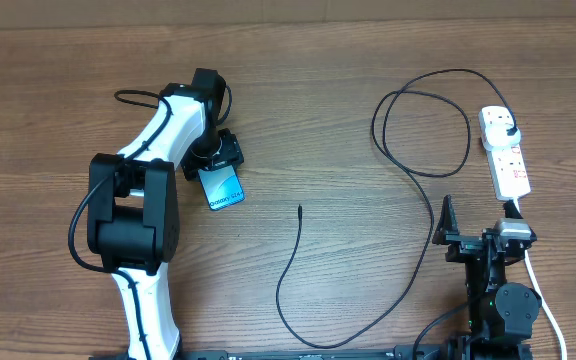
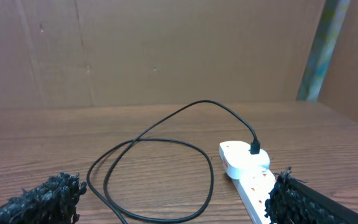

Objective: Plug charger to phone and switch on socket

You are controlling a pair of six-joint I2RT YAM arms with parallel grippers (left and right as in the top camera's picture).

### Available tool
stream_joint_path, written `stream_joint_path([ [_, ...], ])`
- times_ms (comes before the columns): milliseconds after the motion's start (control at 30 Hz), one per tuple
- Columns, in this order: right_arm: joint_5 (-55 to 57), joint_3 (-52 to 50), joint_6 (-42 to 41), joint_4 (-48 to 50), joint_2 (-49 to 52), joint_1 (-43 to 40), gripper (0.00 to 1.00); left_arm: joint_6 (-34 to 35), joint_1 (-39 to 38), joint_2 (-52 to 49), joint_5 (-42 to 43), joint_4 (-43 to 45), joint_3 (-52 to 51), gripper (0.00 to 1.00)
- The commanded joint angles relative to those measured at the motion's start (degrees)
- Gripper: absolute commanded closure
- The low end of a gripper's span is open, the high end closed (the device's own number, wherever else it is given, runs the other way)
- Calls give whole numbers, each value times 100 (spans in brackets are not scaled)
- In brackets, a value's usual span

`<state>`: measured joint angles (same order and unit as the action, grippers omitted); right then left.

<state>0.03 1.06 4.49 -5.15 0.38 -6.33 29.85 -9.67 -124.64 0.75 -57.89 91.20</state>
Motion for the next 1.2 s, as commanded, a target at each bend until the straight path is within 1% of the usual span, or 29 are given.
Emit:
stream_joint_path([
  [0, 33, -61, 9, 31, -15, 22, 0, -9, -7, -146, 157, 46, 63, 96],
  [167, 33, -61, 9, 33, -15, 22, 0, -9, -7, -81, 13, -44, 98, 96],
  [467, 33, -61, 9, 33, -15, 22, 0, -9, -7, -81, 15, -90, 153, 96],
  [900, 33, -61, 9, 33, -15, 22, 0, -26, -7, -81, 11, -540, 841, 96],
  [1167, 33, -61, 9, 33, -15, 22, 0, -28, -11, -81, 9, -621, 909, 96],
])
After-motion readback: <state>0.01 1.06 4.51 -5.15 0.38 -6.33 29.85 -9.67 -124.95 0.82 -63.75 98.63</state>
